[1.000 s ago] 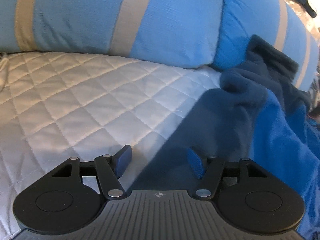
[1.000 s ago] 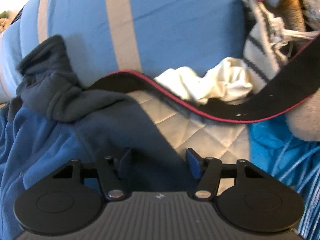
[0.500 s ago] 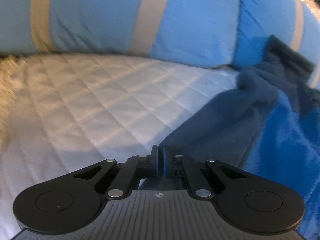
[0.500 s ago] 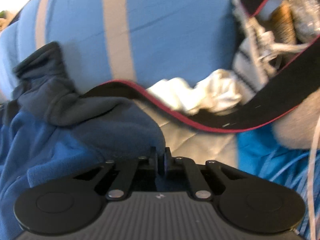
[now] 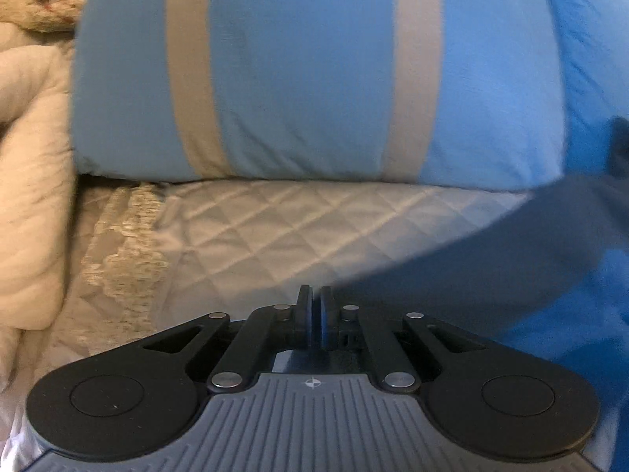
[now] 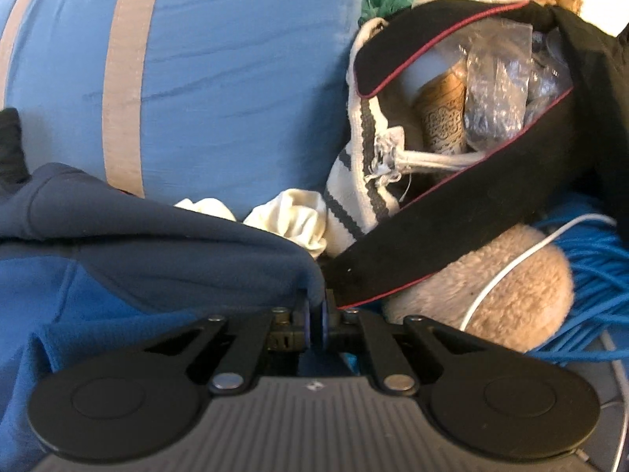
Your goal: Fold clothes
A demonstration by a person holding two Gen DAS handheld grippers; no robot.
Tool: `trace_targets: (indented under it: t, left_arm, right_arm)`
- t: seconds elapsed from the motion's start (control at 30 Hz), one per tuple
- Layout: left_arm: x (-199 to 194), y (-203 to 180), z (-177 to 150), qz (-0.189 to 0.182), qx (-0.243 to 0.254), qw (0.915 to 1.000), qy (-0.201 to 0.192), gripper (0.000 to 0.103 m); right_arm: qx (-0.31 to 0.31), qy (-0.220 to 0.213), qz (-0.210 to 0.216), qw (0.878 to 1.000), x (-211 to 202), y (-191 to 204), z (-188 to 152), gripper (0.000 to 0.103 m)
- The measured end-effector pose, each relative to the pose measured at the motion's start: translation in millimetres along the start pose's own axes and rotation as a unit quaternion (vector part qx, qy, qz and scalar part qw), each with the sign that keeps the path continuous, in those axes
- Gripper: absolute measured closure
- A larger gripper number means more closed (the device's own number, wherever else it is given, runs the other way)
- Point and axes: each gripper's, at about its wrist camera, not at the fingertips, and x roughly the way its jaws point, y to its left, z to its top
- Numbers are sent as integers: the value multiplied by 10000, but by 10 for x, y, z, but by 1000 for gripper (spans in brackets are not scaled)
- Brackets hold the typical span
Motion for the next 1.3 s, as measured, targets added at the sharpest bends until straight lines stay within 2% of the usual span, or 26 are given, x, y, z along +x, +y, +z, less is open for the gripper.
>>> trace_targets:
  t: [0.03, 0.07, 0.13, 0.17, 0.2, 0.23, 0.27, 0.3, 0.33, 0.37, 0.4, 0.5, 0.7, 0.87, 1.07, 1.3]
  left_arm:
    - [14, 33, 5, 388, 25, 9992, -4, 102]
    - [26, 108, -10, 432, -79, 9990, 30, 102]
    - [32, 281, -68, 45, -447, 9989, 91, 99]
    - [17, 312, -94, -4, -491, 9988, 54, 99]
    - [-3, 321, -122, 15, -454, 9990, 18, 97]
    - [-15, 323, -148, 14, -404, 9992, 34, 85]
    - [-16, 315, -169, -39, -342, 9993, 138, 66]
    - [-31, 311, -189, -139, -317, 9991, 224, 58]
    - [-67, 313, -213, -255, -332, 9988, 251, 50]
    - [-102, 316, -237, -372, -347, 9983, 277, 50]
    - [-155, 308, -255, -453, -344, 9980, 272, 49]
    - [-376, 248, -288, -580, -272, 9978, 150, 42]
    - [-967, 186, -272, -804, -45, 9966, -186, 40]
    - [-1606, 187, -203, -1104, -238, 9922, -526, 35]
    - [-2365, -11, -285, -1517, -175, 9834, -979, 26]
    - [-2849, -413, -554, -2081, 88, 9725, -1045, 25]
  right_arm:
    - [-33, 7, -47, 10000, 7, 10, -1, 98]
    - [-61, 22, -86, 9999, 16, 20, -4, 98]
    - [-79, 90, -113, 9999, 33, 44, -17, 97]
    - [-45, 71, -114, 9999, 12, 62, -19, 96]
    - [-12, 53, -115, 9999, -9, 79, -21, 80]
    - [22, 34, -116, 9999, -30, 97, -23, 71]
    - [56, 15, -117, 9999, -51, 115, -25, 63]
    - [90, -4, -118, 9999, -71, 132, -28, 46]
    - [124, -22, -118, 9999, -92, 150, -30, 38]
    - [172, -48, -91, 9998, -122, 163, -30, 21]
    - [273, -97, 36, 9996, -186, 158, -25, 15]
    - [338, -100, 362, 9987, -399, 178, -4, 6]
    - [201, -51, 863, 9961, -1018, 178, -29, 0]
    - [273, 36, 1077, 9938, -1521, 2, -175, 0]
    - [313, 104, 846, 9959, -2094, -443, -614, 0]
    - [637, 261, 558, 9961, -2542, -1096, -1316, 0]
